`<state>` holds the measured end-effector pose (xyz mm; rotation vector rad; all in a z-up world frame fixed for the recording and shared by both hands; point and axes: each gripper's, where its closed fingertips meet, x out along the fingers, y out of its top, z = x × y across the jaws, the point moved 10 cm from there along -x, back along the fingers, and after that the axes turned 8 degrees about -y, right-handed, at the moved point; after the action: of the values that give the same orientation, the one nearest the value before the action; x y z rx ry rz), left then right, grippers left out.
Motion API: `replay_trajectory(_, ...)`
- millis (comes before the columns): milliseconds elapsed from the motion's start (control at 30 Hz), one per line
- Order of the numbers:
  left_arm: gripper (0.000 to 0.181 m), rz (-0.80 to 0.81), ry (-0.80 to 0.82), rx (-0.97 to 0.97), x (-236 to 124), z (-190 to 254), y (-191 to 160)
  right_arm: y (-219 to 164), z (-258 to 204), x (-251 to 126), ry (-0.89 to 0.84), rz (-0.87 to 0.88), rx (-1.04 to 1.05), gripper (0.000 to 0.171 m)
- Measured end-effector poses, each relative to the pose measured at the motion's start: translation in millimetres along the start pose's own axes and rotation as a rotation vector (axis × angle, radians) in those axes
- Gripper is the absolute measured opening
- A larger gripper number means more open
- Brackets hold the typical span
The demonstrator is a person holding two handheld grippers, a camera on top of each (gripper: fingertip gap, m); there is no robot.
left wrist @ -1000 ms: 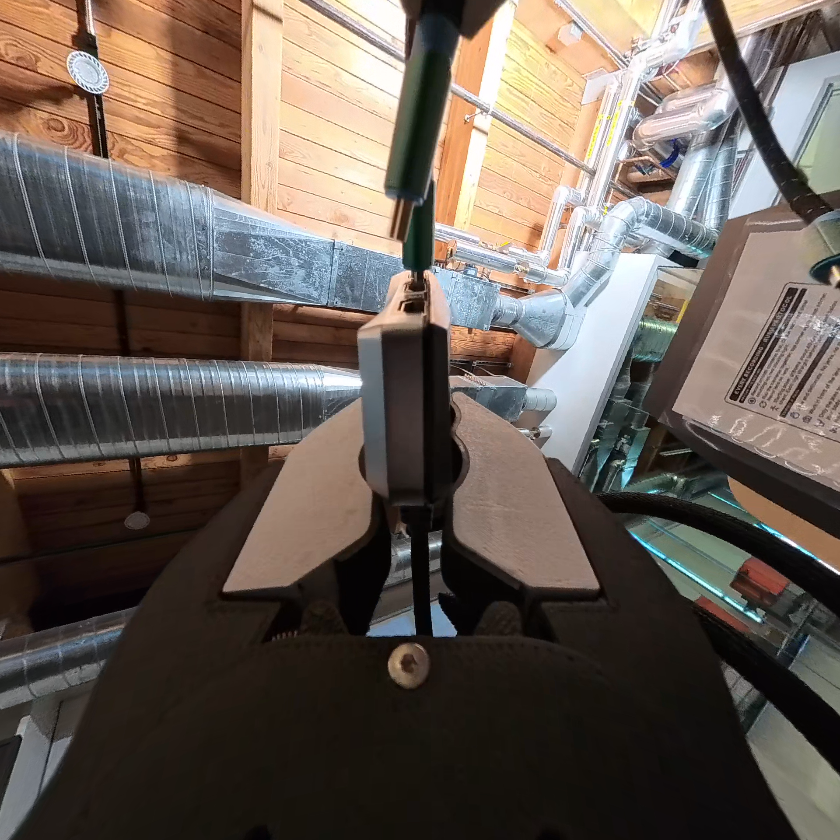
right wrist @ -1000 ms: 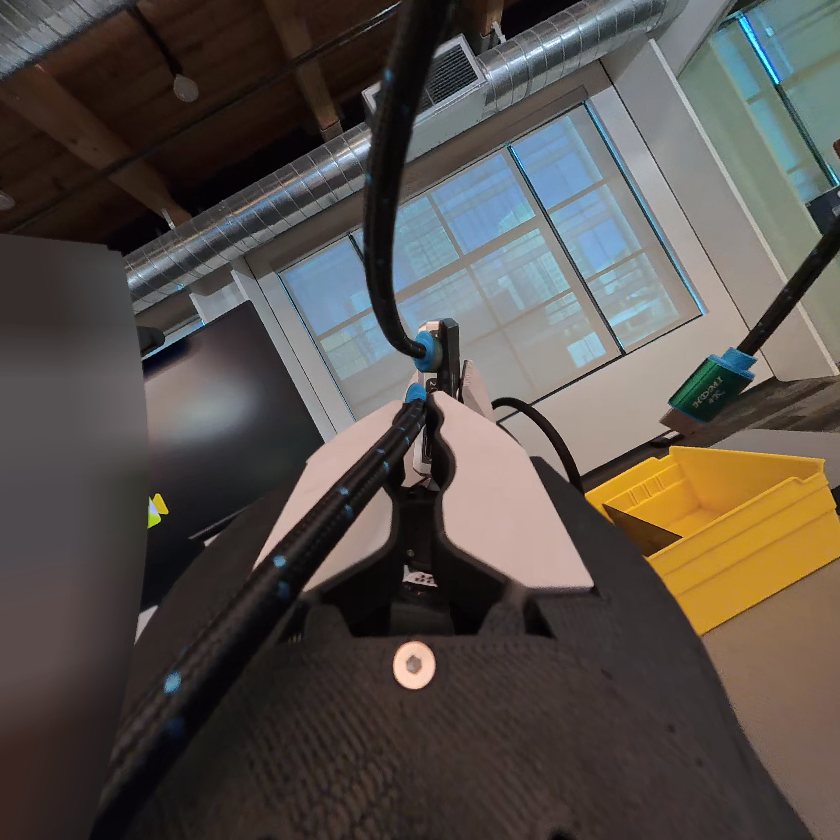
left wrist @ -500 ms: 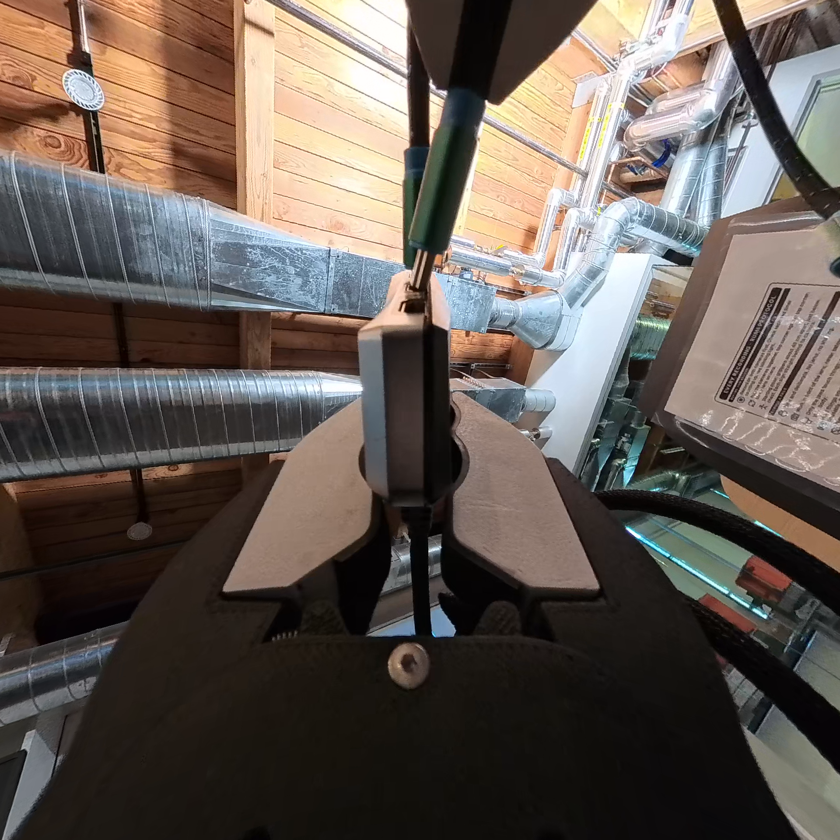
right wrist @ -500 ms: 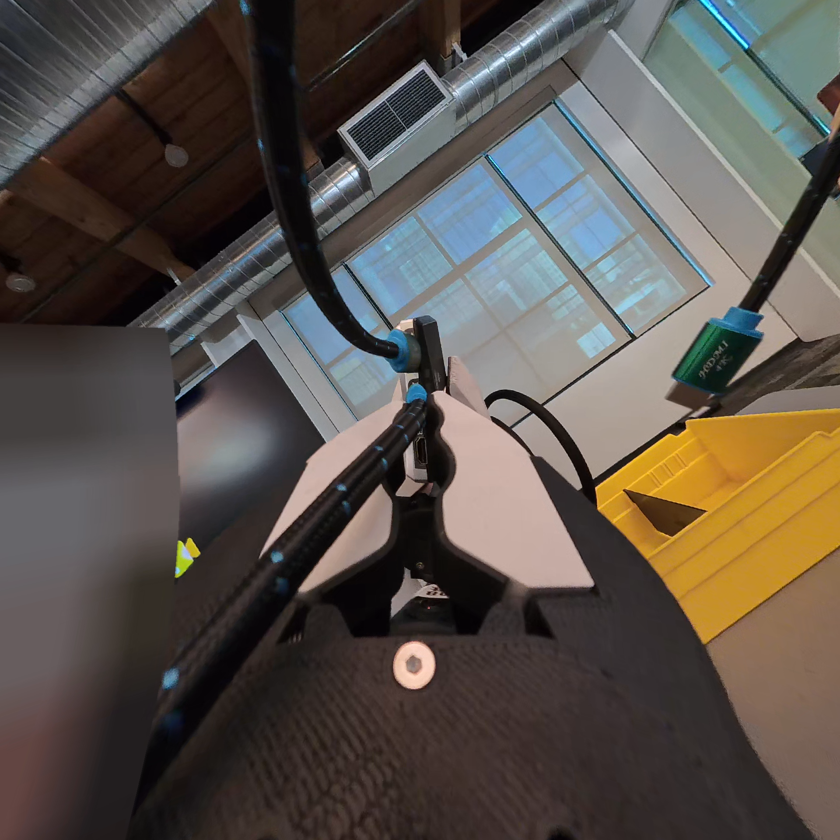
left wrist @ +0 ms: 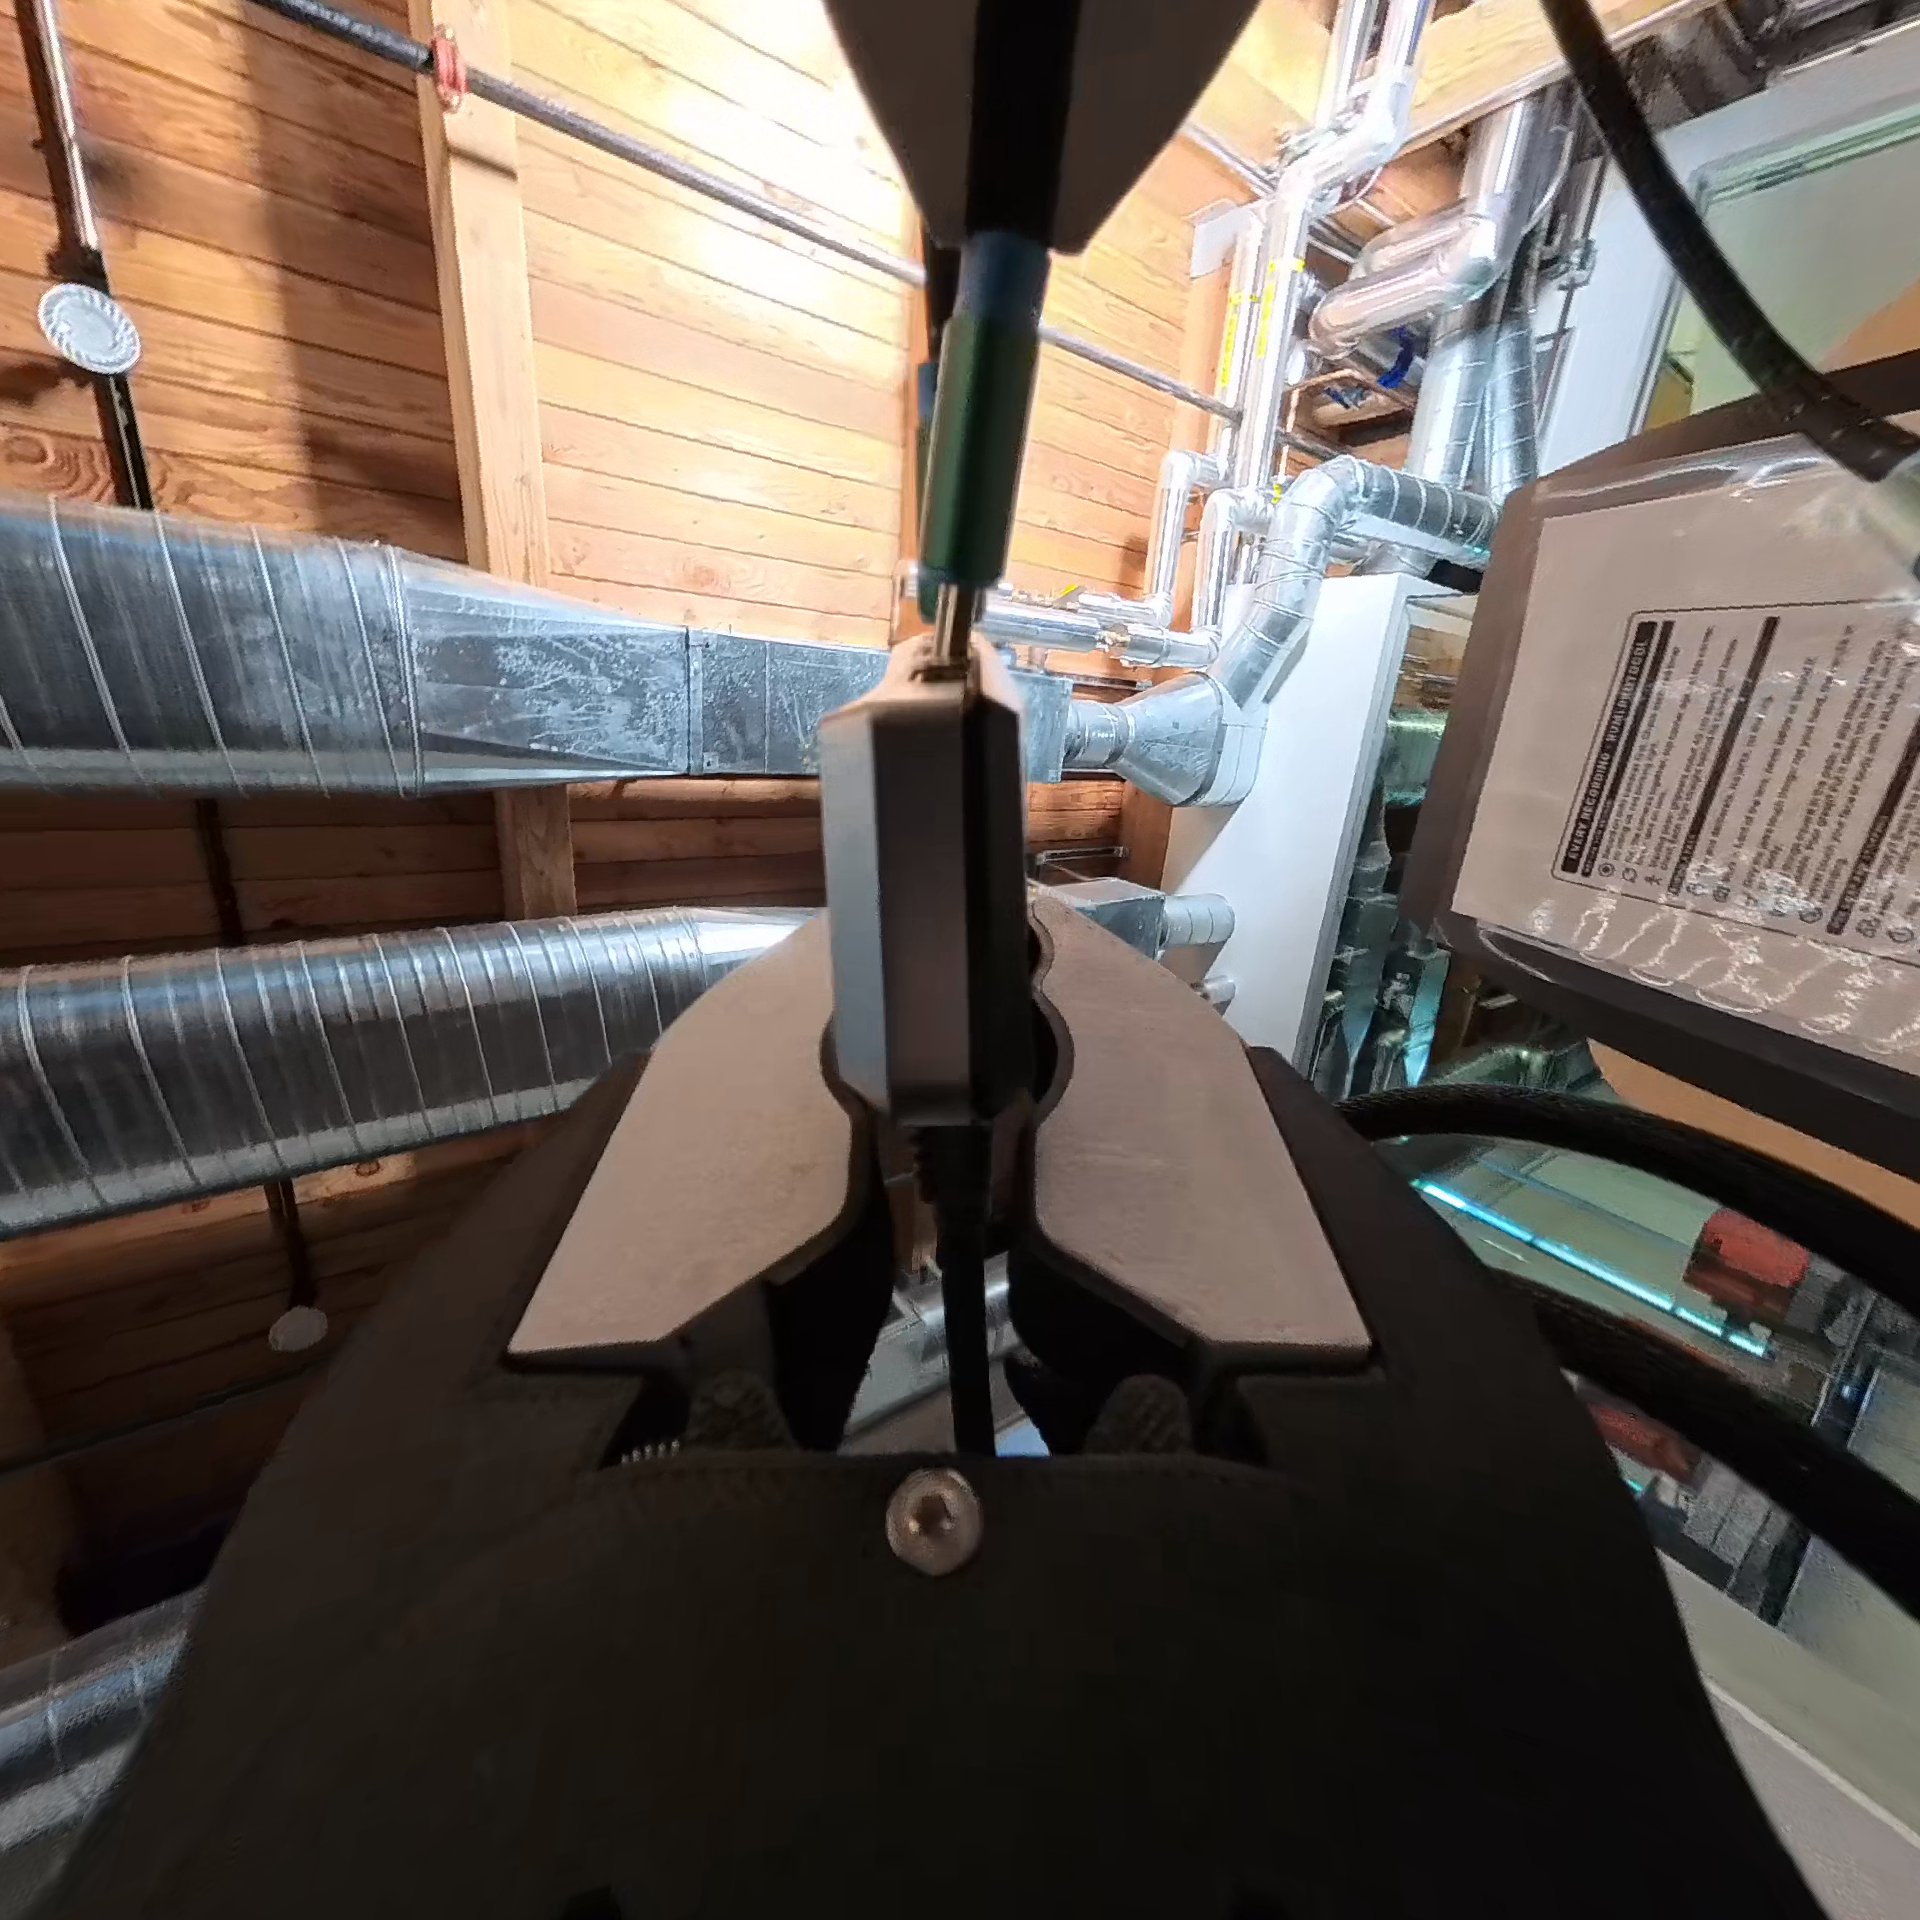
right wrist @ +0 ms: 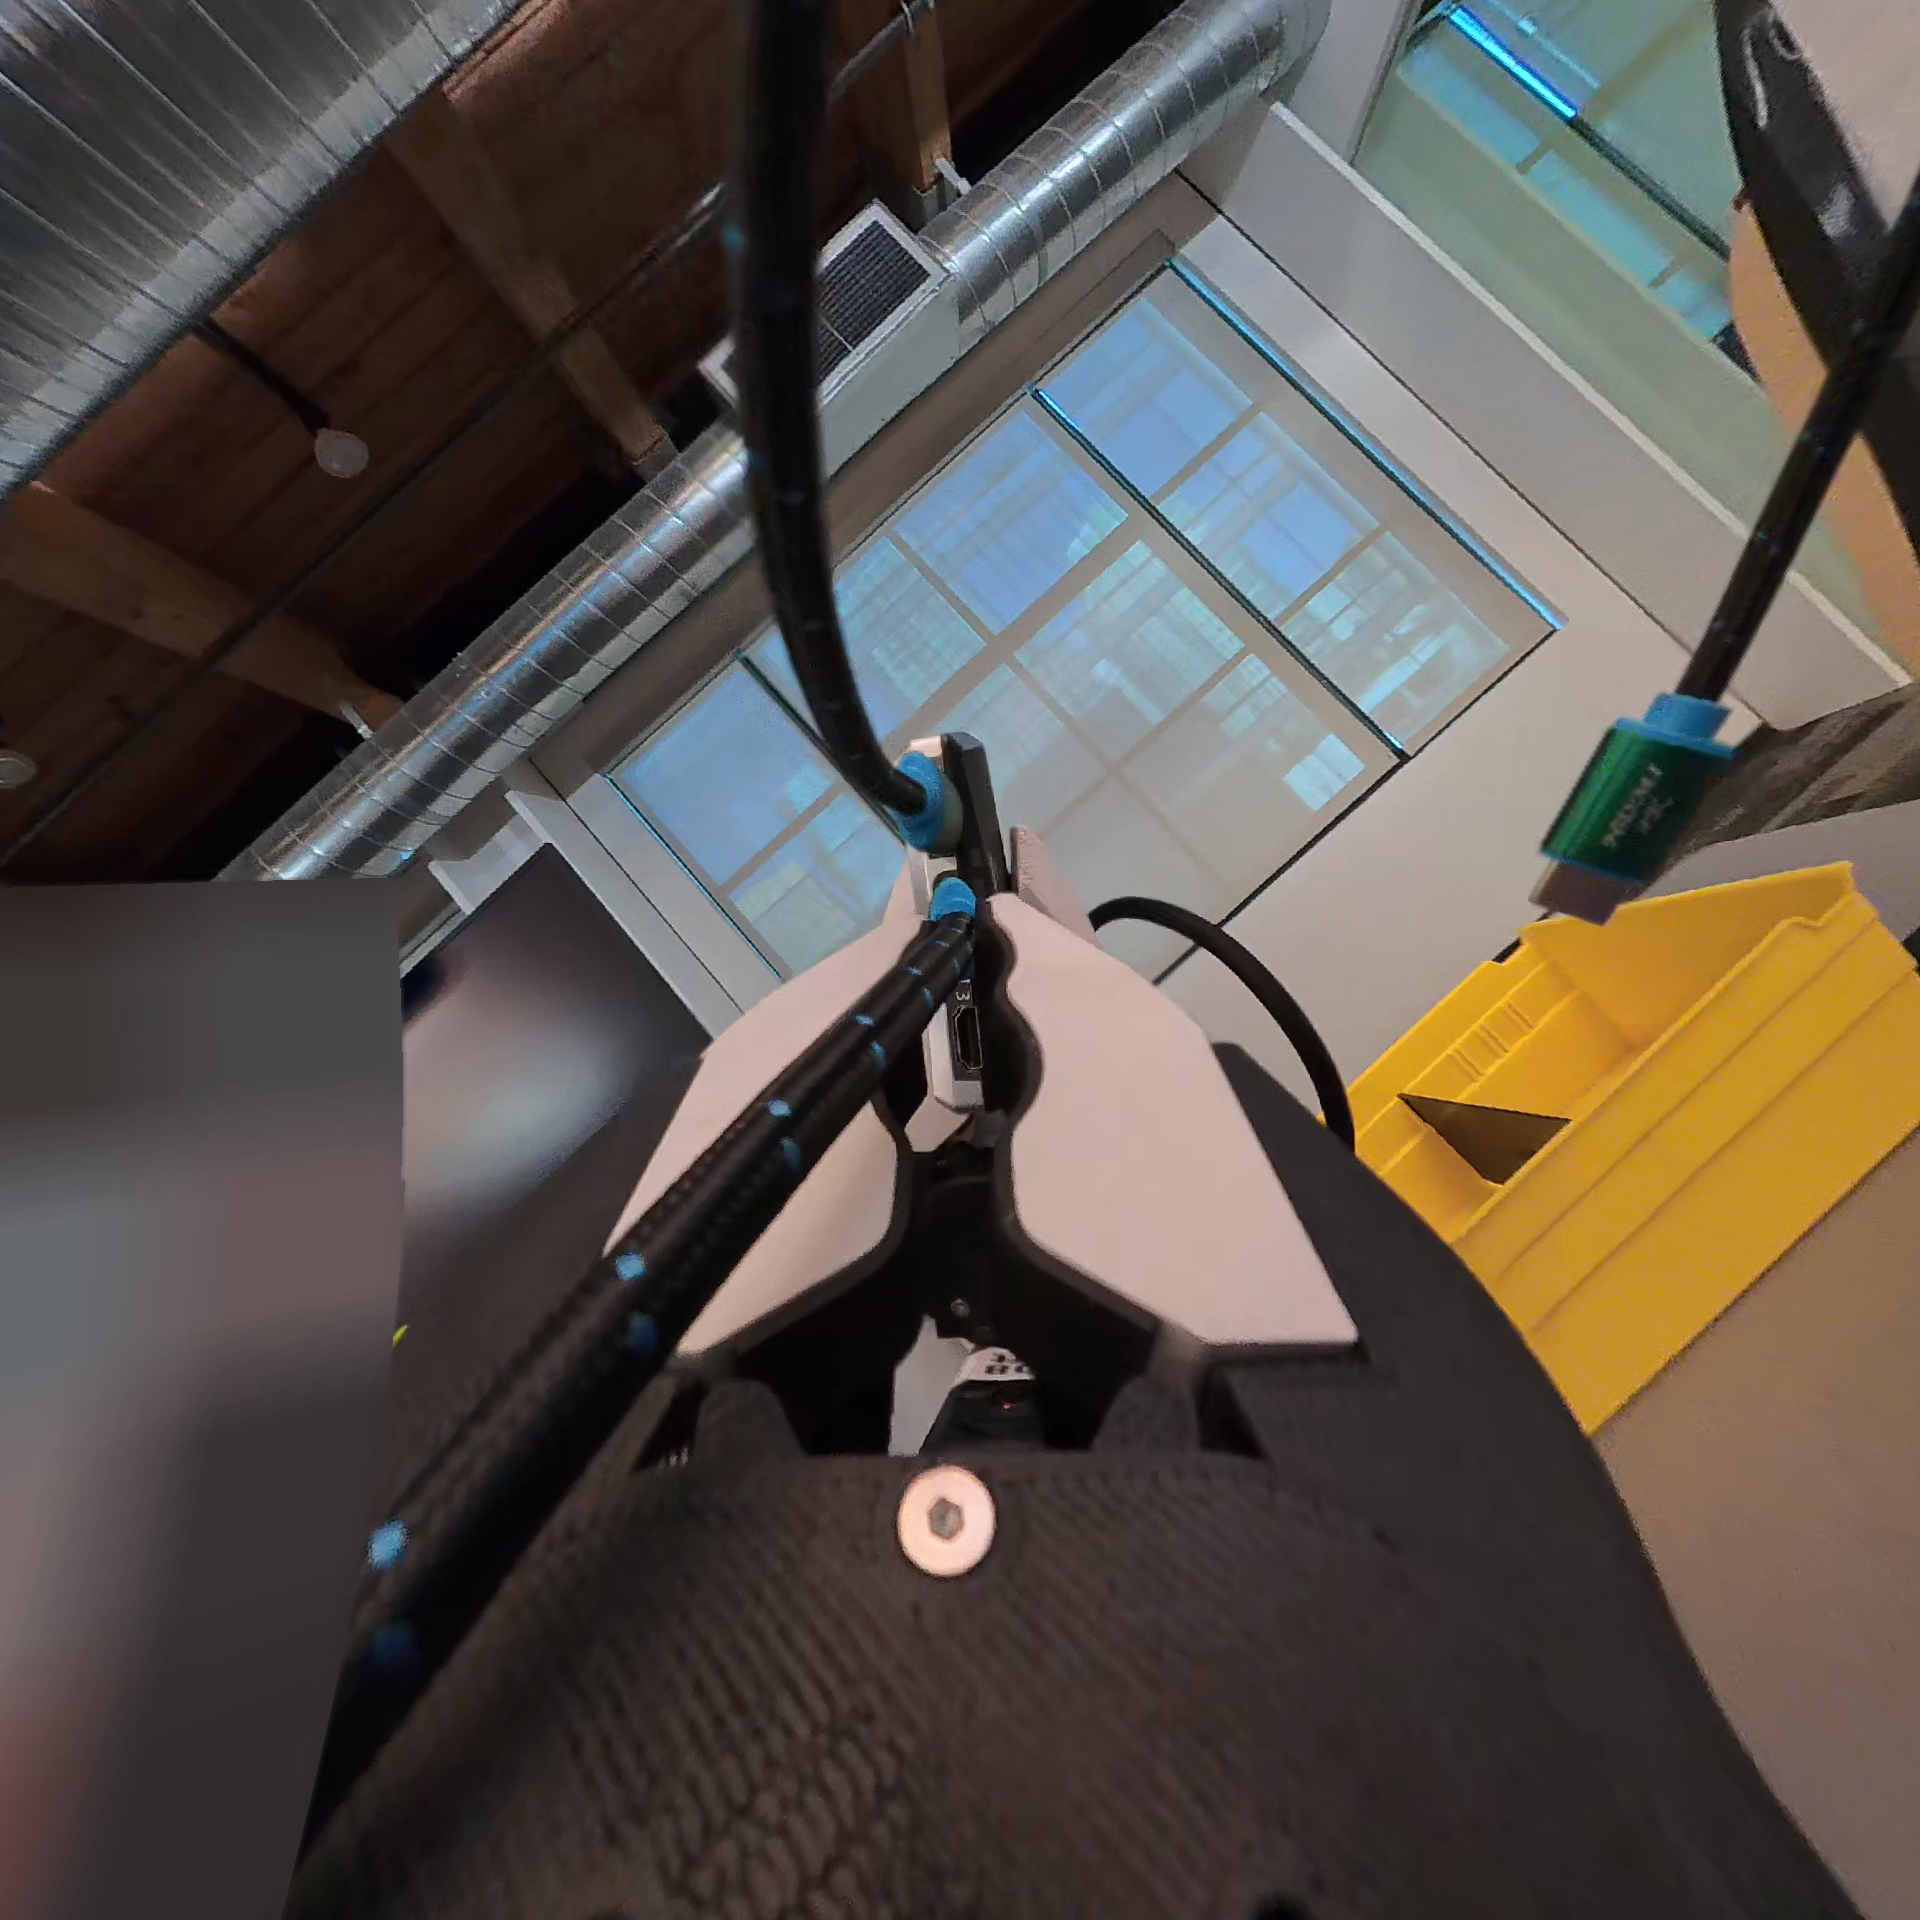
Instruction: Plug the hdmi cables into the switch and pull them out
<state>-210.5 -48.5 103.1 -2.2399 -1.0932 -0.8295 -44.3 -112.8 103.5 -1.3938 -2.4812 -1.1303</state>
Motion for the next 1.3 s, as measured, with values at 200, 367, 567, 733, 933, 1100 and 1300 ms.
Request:
replay_trajectory(200,0.022,0.02,-0.073,0.049,0.5,9.3,-0.7,3.1,10.2,0.3,-0.058,-0.013,0.042,0.011)
replay_trajectory(367,0.021,0.035,-0.113,0.042,-0.3,13.0,-2.6,5.8,16.8,2.3,-0.058,-0.048,0.055,0.011)
replay_trajectory(567,0.021,-0.012,-0.179,0.04,1.4,27.5,5.4,4.3,32.0,-1.6,-0.103,-0.021,0.102,0.01)
replay_trajectory(733,0.02,0.002,-0.231,0.052,1.8,45.1,7.3,7.1,53.1,-3.0,-0.118,-0.051,0.169,0.011)
replay_trajectory(933,0.02,0.014,-0.219,0.011,2.5,43.0,4.6,12.0,55.5,0.2,-0.07,-0.129,0.14,0.007)
replay_trajectory(1100,0.021,0.015,-0.223,-0.024,2.3,43.6,4.3,13.0,55.9,1.1,-0.067,-0.145,0.102,0.007)
replay_trajectory(1300,0.02,0.006,-0.218,-0.053,1.3,43.2,6.5,12.8,54.7,0.6,-0.063,-0.141,0.085,0.007)
